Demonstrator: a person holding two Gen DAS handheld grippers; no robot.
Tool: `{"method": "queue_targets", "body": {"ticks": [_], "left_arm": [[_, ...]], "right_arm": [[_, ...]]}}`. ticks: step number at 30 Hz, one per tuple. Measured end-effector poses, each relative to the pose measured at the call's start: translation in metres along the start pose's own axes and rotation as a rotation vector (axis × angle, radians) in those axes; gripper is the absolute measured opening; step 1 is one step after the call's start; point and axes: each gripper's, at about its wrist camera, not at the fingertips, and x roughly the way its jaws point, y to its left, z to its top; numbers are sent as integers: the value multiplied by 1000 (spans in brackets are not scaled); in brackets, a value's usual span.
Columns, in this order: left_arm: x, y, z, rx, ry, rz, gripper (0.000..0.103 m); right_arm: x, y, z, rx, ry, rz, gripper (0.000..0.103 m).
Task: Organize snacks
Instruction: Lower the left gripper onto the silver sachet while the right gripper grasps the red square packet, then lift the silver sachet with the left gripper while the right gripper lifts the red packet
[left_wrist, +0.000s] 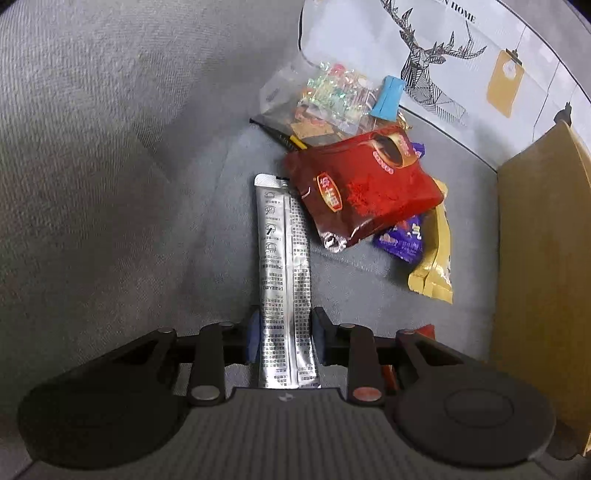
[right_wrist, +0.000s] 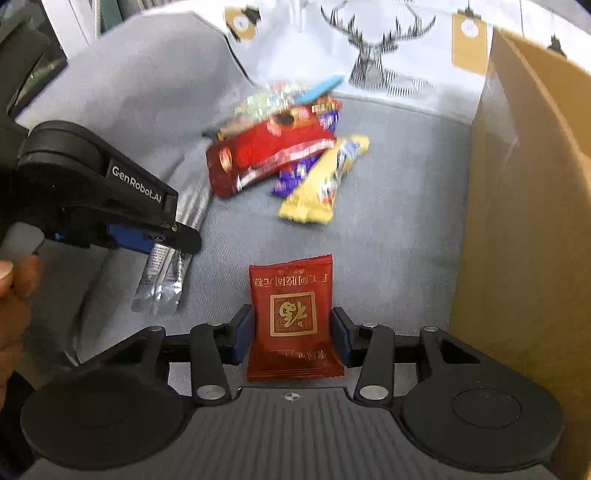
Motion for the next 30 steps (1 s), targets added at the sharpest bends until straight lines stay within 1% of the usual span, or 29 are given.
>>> {"method": "queue_targets", "body": {"ticks": [2,3,6,9,11,13,15,18,20,21,22,24,26,28,30], "left_arm": [[1,-4,0,10,-5,25,35],[3,-7,1,22,-8,38,37],[6,-17,2,80,-20,77,37],[6,-20,1,112,-28,97,37],[5,-20,1,117,-35,101,35],[5,-18,1,111,-43,99,32],[-1,-12,4,69,-68,78,30],[-15,-3,9,2,-146,18,29],[-24,-2,11,-20,-191,-17,26],[-27,-3,13,-28,-209,-32,22],[-29,-3,14,-33,-225,-46,6],[-34,-5,15,-32,-253,-71,6],[-34,-10,15,-17,-256,-72,6],[-31,-10,15,-28,-238,-75,7],[-26,-1,19,-85,-225,-96,7]], "right_arm": [[-1,2,0,-3,0,8,54],[0,2,0,-2,1,9,54],[0,1,0,3,2,6,54],[0,2,1,-6,3,4,54],[1,3,0,-16,4,0,55],[0,4,0,-28,-1,-9,51],[-4,4,1,-16,-23,-13,47],[-20,2,5,13,-121,1,47],[-32,1,8,22,-189,6,46],[-38,1,10,27,-223,6,46],[-45,1,11,31,-263,5,46],[-54,-3,14,41,-319,6,46],[-63,-6,16,58,-369,9,47],[-67,-11,18,72,-387,13,46],[-69,-14,16,85,-387,14,47]]}}
